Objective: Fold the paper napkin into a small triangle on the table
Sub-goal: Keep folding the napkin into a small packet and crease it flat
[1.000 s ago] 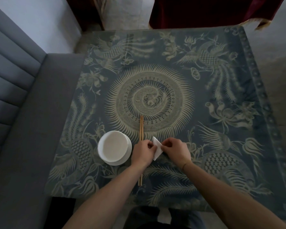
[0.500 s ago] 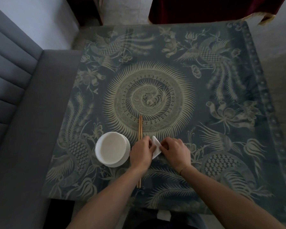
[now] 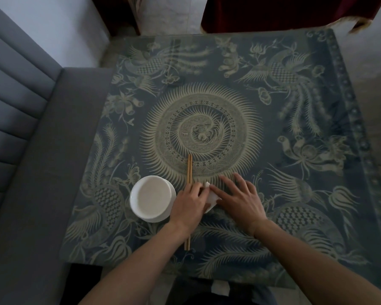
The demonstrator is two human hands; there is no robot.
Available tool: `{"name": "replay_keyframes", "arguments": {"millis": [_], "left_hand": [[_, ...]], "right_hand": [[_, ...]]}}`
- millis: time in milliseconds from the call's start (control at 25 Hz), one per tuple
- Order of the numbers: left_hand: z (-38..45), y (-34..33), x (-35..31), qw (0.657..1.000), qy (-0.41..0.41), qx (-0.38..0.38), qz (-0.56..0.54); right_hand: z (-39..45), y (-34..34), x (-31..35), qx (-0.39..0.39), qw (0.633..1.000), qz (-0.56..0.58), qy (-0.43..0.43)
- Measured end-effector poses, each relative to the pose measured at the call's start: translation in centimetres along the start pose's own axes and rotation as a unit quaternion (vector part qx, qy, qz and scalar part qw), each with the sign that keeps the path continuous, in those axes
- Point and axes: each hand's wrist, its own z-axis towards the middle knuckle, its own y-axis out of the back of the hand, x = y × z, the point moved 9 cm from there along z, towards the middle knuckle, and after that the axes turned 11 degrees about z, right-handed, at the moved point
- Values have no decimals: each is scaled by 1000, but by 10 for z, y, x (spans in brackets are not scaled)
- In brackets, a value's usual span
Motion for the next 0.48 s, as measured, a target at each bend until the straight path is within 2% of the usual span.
{"name": "replay_keyframes", "arguments": {"millis": [240, 480], "left_hand": [[-1, 0, 2, 998, -17, 30, 48], [-5, 2, 1, 998, -1, 32, 59]], "right_hand": [[-8, -20, -10, 46, 998, -24, -21], [-7, -25, -8, 83, 995, -45, -19]]}}
